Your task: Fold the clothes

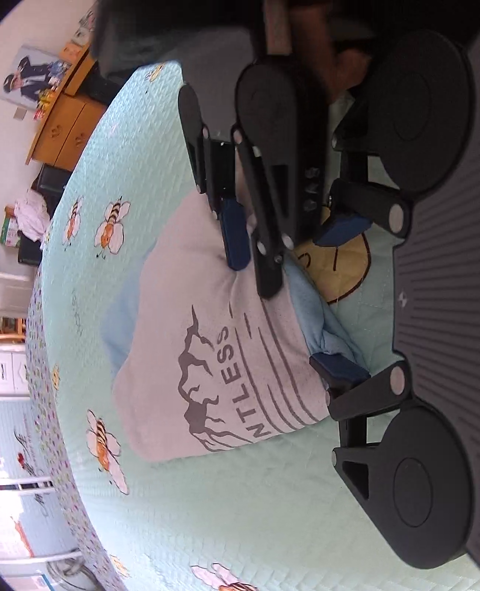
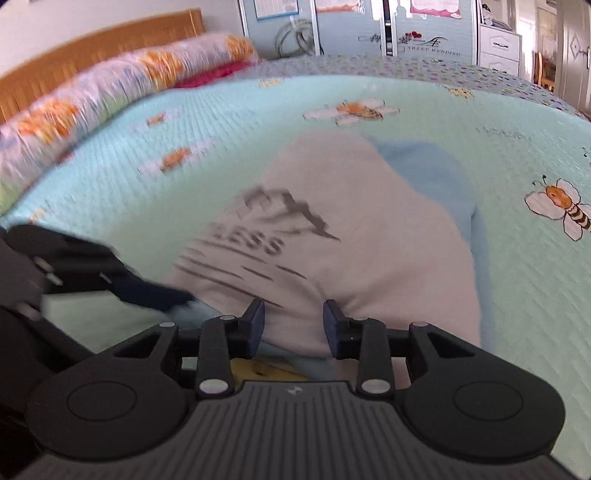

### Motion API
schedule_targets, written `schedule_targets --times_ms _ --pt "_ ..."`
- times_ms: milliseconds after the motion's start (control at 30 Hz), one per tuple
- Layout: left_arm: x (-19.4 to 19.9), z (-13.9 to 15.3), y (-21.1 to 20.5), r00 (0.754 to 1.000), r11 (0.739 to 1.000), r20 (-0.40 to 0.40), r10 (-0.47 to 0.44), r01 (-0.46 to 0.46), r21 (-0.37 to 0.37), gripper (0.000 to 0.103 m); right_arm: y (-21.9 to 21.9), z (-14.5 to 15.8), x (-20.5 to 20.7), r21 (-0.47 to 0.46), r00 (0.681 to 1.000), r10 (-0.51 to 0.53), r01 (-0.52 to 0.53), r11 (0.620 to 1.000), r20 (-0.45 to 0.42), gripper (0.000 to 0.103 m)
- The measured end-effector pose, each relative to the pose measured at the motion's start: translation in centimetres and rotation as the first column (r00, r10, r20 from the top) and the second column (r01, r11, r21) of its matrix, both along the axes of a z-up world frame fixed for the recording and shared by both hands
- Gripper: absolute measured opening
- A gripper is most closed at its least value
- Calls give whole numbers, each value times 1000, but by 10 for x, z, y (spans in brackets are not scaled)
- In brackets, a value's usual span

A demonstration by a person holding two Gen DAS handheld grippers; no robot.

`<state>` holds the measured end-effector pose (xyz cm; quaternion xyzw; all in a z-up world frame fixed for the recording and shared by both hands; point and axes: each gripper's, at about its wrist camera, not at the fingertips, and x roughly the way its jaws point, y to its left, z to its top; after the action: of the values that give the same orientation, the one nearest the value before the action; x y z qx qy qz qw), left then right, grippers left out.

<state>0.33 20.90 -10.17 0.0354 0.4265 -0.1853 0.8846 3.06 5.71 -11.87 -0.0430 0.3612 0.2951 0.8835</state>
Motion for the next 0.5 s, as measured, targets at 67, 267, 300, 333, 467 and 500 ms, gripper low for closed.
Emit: schedule_targets --times_ms 67,267,300,333,467,500 --pt "-7 8 5 1000 999 11 6 -6 -34 66 -21 3 -4 31 999 -35 35 999 -8 29" --pt "-25 38 12 991 991 123 -46 61 -123 66 -50 31 -26 95 993 -106 100 990 58 46" --pt "-22 38 11 990 992 133 -47 62 -109 67 -48 32 -25 111 993 -105 98 989 61 48" --pt "-18 37 10 990 994 135 -47 61 -96 67 -45 30 -23 119 993 -103 95 988 58 48" --pt "8 -13 16 999 998 -32 16 -17 -59 65 -32 6 -6 75 992 -126 126 989 5 47" --pt "0 -17 18 1000 997 9 8 -7 -73 66 -37 2 -6 79 991 -135 135 988 2 42"
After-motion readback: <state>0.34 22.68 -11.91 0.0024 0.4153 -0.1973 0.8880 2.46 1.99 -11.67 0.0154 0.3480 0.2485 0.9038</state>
